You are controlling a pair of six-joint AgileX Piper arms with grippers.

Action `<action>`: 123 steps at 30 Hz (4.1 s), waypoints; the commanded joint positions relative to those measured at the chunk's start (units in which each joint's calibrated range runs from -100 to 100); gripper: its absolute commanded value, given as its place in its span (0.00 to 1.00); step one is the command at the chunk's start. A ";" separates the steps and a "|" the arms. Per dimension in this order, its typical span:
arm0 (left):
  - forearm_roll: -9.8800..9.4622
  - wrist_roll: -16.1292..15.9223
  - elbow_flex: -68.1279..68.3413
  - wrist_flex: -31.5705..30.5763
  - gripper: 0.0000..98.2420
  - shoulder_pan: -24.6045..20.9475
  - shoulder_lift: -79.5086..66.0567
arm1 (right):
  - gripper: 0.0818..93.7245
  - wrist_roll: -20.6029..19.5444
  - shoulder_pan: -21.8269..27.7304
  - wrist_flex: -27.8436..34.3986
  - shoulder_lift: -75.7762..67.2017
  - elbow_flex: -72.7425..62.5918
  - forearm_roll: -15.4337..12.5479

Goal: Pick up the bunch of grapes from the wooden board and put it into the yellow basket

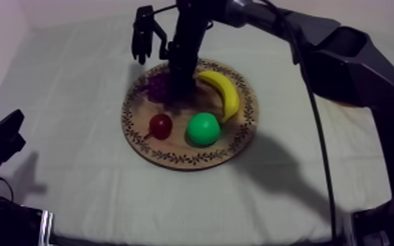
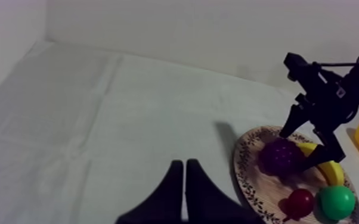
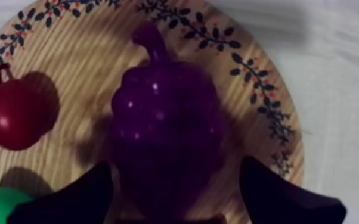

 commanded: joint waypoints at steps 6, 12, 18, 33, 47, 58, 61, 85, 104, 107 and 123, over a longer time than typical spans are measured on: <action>0.02 -0.01 -0.03 0.01 0.00 -0.03 0.00 | 0.62 0.35 -0.19 -1.70 2.29 -1.36 -0.34; 0.02 -0.01 -0.03 0.01 0.00 -0.03 0.00 | 0.51 0.90 -0.35 -4.43 3.07 -1.09 -0.48; 0.02 -0.01 -0.03 0.01 0.00 -0.03 0.00 | 0.35 1.15 -0.11 -6.05 2.09 0.47 -0.25; 0.02 -0.01 -0.03 0.01 0.00 -0.03 0.00 | 0.32 -1.54 3.45 -12.39 -14.95 13.93 0.92; 0.02 -0.01 -0.03 0.01 0.00 -0.03 0.00 | 0.33 -6.11 9.47 -18.75 -34.28 28.76 4.23; 0.02 -0.01 -0.03 0.01 0.00 -0.03 0.00 | 0.32 -12.12 16.37 -23.89 -45.94 39.10 6.04; 0.02 -0.01 -0.03 0.01 0.00 -0.03 0.00 | 0.32 -14.19 18.87 -25.56 -48.14 40.98 6.79; 0.02 -0.01 -0.03 0.01 0.00 -0.03 0.00 | 0.31 -20.91 35.96 -32.48 -51.30 49.16 9.40; 0.02 -0.01 -0.03 0.01 0.00 -0.03 0.00 | 0.31 -20.38 37.21 -35.57 -40.77 54.36 10.14; 0.02 -0.01 -0.03 0.01 0.00 -0.03 0.00 | 0.31 -19.93 36.96 -35.43 -37.78 53.70 10.09; 0.02 -0.01 -0.03 0.01 0.00 -0.03 0.00 | 0.55 -16.29 36.60 -38.19 -29.91 52.93 8.63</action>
